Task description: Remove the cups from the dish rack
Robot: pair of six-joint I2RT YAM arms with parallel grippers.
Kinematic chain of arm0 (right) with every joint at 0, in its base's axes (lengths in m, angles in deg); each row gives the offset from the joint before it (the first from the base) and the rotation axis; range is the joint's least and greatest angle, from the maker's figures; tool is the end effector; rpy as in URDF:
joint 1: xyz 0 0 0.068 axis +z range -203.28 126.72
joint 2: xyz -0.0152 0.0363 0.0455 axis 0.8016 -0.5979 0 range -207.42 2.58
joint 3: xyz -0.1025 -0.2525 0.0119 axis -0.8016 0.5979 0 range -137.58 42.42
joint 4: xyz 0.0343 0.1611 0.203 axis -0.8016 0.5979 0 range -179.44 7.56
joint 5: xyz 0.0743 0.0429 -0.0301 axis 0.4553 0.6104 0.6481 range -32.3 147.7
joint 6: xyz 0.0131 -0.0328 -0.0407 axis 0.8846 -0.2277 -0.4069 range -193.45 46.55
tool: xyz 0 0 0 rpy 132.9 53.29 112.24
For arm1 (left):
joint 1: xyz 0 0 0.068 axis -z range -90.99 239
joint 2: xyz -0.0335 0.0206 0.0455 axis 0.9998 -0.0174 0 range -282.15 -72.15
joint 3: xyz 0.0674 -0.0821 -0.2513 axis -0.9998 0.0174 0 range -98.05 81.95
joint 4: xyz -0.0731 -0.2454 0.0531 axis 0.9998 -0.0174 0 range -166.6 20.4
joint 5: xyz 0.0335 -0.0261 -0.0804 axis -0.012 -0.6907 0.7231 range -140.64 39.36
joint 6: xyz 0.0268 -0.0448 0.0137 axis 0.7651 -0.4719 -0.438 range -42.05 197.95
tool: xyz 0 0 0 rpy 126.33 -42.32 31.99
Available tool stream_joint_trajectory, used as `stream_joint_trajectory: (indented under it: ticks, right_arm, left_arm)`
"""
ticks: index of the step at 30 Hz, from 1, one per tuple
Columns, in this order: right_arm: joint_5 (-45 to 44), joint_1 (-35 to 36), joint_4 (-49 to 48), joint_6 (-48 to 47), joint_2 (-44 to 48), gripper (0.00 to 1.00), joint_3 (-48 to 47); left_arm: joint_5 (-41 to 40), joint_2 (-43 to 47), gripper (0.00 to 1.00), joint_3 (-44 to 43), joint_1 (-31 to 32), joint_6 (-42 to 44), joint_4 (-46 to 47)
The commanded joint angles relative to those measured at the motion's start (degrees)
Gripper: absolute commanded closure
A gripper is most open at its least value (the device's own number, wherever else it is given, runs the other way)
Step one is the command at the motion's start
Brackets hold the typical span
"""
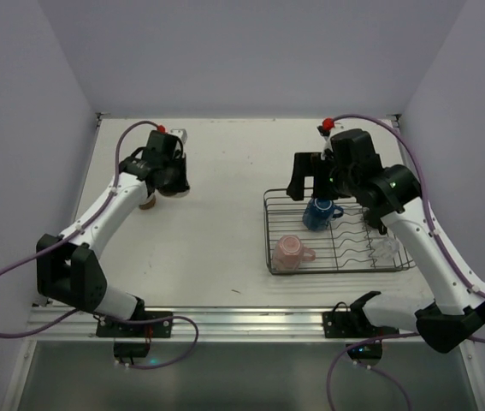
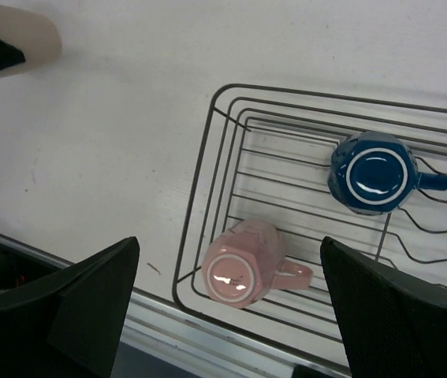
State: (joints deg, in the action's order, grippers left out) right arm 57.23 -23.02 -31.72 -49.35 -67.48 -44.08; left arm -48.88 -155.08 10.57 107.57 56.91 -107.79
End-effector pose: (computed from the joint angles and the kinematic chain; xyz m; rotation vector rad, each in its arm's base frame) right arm 0.1991 0.1159 0.4162 -0.1213 2.3355 0.4751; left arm 0.2939 -0.1000 0.3015 -0.0394 2.4687 -0.3423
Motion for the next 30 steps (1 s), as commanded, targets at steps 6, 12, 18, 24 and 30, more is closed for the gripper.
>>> stream_joint_trajectory:
  ticks: [6,12,18,24,30]
  right_arm:
    - [-3.6,0.4,3.4,-5.5,2.0,0.01,3.6]
    - [-1.9,1.0,2.3,-7.0,2.4,0.01,5.9]
    - [1.9,1.9,1.0,-7.6,1.9,0.01,8.2]
    - [0.6,5.8,3.8,-7.4,-0.2,0.01,8.4]
    - [-3.1,9.8,4.1,-8.5,-0.1,0.01,9.7]
  left_arm:
    - [-10.9,-8.5,1.0,-3.9,0.8,4.5,-3.6]
    - [-11.3,-15.8,1.0,-7.4,0.8,5.3,-4.3]
    - [-11.4,-19.8,1.0,-10.6,0.6,6.8,-4.3]
    - [-11.4,-22.7,0.97,-11.3,-0.5,7.1,-4.3]
    - [-10.1,-23.7,0.85,-10.9,-1.7,8.1,-3.6]
